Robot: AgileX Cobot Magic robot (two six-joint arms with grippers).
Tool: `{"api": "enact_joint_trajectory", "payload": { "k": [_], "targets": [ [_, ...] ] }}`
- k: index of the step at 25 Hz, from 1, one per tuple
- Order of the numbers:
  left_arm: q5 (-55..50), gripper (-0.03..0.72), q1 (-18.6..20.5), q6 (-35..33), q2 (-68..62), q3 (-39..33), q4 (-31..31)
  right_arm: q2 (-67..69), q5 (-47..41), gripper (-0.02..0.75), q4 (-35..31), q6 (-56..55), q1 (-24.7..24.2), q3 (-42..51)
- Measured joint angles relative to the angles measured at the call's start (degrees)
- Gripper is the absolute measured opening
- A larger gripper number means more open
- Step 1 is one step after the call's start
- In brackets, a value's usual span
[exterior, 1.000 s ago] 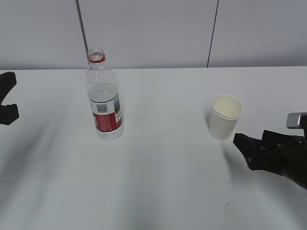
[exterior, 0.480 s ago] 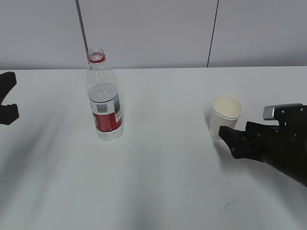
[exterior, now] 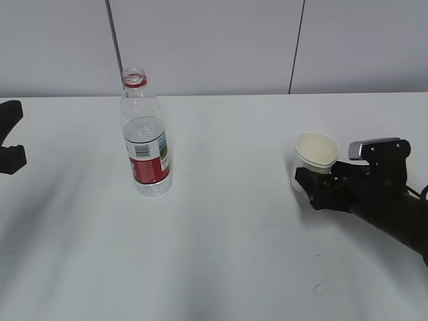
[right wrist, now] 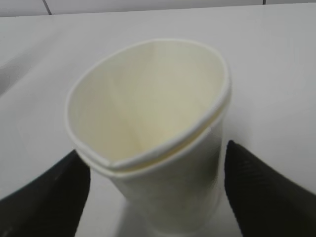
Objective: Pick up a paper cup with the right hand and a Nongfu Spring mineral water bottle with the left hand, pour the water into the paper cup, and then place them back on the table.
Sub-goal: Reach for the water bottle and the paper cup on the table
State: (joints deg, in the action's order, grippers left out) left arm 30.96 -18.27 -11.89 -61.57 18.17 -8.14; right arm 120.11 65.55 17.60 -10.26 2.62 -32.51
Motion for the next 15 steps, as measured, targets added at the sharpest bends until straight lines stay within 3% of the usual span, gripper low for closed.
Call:
{"api": "enact_joint_trajectory", "payload": {
  "k": [15],
  "targets": [
    [0.0, 0.239, 0.0, 0.0, 0.0, 0.0, 0.0, 4.9, 0.1, 0.619, 0.9, 0.7, 0.0, -6.2]
  ]
}}
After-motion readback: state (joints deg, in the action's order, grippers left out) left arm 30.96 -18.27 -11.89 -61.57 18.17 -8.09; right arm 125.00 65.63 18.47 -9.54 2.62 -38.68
